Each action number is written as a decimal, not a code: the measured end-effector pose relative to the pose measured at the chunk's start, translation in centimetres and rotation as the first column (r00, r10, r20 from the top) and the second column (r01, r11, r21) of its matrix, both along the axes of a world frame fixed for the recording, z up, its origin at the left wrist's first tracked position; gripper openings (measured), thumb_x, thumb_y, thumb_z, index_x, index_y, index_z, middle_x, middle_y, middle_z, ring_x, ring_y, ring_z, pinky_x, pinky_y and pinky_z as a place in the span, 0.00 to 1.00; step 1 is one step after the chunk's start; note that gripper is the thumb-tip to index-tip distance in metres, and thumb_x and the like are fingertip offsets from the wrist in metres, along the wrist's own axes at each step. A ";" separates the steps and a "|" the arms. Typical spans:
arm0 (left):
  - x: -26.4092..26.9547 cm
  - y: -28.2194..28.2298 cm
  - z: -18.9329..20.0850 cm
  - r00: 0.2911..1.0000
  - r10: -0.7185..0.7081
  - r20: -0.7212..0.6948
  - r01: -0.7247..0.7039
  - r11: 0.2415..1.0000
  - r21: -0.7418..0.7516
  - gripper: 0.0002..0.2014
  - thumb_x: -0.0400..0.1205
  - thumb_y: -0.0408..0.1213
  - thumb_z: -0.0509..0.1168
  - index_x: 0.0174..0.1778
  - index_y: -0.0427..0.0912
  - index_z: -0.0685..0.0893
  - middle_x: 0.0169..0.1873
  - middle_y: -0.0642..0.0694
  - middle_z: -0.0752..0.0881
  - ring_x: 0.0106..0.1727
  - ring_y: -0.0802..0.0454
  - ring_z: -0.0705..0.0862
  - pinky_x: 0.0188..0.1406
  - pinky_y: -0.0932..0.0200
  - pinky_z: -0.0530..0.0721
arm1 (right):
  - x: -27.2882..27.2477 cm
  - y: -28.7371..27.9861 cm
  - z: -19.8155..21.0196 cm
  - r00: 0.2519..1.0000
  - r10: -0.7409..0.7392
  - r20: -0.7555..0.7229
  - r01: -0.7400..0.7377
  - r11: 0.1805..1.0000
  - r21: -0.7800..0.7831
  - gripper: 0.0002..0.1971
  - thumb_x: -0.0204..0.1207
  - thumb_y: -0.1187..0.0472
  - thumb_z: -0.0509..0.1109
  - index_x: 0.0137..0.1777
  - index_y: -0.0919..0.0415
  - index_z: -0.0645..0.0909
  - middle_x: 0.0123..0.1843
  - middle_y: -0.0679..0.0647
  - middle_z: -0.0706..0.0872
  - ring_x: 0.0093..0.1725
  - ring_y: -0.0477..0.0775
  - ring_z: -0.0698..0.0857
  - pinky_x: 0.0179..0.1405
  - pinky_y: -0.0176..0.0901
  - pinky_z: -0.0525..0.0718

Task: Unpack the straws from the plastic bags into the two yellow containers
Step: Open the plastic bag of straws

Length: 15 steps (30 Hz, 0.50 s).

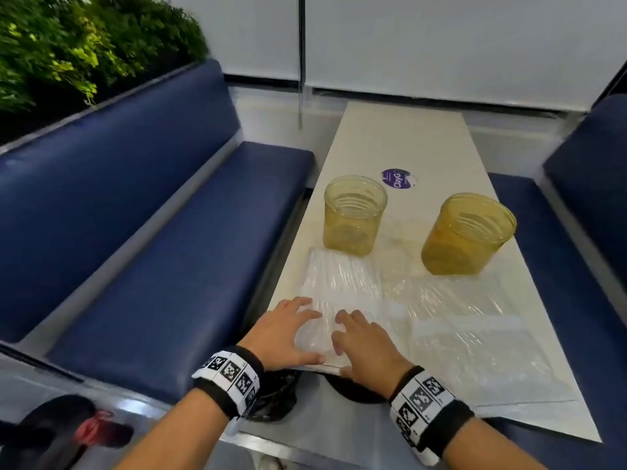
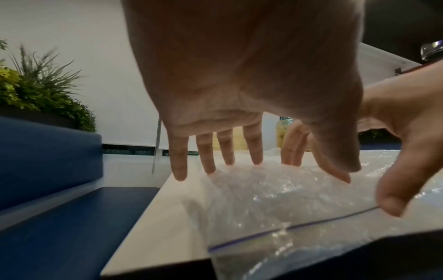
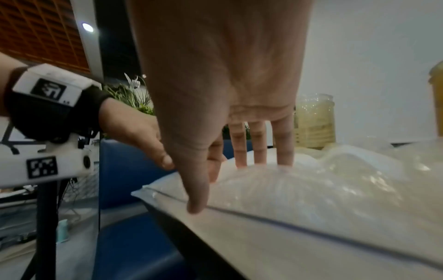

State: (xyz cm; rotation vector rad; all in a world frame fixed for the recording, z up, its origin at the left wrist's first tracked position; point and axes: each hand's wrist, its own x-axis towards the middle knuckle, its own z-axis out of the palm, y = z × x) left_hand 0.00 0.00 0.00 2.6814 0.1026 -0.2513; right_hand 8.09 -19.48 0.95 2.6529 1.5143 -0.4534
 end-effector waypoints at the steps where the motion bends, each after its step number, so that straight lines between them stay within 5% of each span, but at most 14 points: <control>1: -0.1 0.1 -0.1 1.000 -0.016 -0.002 0.015 1.000 -0.013 0.45 0.69 0.75 0.67 0.81 0.62 0.70 0.85 0.61 0.60 0.84 0.57 0.62 0.83 0.48 0.67 | -0.2 0.0 -0.2 1.000 0.007 0.028 -0.006 1.000 -0.013 0.13 0.75 0.52 0.76 0.57 0.56 0.84 0.78 0.55 0.68 0.73 0.60 0.71 0.57 0.54 0.81; 5: -0.6 0.4 0.2 1.000 -0.028 0.000 0.028 0.999 0.045 0.42 0.71 0.77 0.63 0.81 0.63 0.71 0.85 0.60 0.61 0.84 0.56 0.62 0.86 0.47 0.60 | 0.0 -0.6 -0.9 0.995 -0.014 0.097 0.007 0.997 0.071 0.07 0.76 0.59 0.75 0.53 0.57 0.86 0.75 0.57 0.76 0.68 0.61 0.79 0.49 0.54 0.85; 9: -0.8 -0.5 2.3 0.980 -0.089 0.180 0.076 0.994 0.081 0.34 0.75 0.74 0.61 0.74 0.62 0.78 0.77 0.61 0.72 0.78 0.59 0.69 0.82 0.52 0.63 | 0.6 -0.5 2.1 0.986 0.005 0.165 -0.033 0.985 0.167 0.06 0.83 0.59 0.68 0.58 0.55 0.80 0.63 0.52 0.80 0.57 0.57 0.81 0.46 0.52 0.82; 12: 0.0 -1.5 4.9 0.929 -0.156 0.336 0.108 0.982 0.158 0.23 0.80 0.64 0.65 0.66 0.57 0.85 0.63 0.59 0.83 0.62 0.55 0.83 0.60 0.51 0.81 | 1.5 -0.3 6.2 0.967 -0.050 0.248 -0.028 0.953 0.301 0.09 0.75 0.61 0.76 0.48 0.50 0.78 0.44 0.48 0.83 0.41 0.54 0.82 0.34 0.51 0.81; 15: 1.0 -2.3 7.5 0.840 -0.120 0.529 0.027 0.983 0.181 0.13 0.82 0.53 0.68 0.57 0.52 0.89 0.50 0.56 0.87 0.47 0.52 0.87 0.40 0.51 0.86 | 2.7 -0.2 10.9 0.959 -0.090 0.267 -0.022 0.921 0.390 0.05 0.78 0.57 0.74 0.46 0.50 0.79 0.42 0.47 0.84 0.42 0.57 0.83 0.38 0.51 0.80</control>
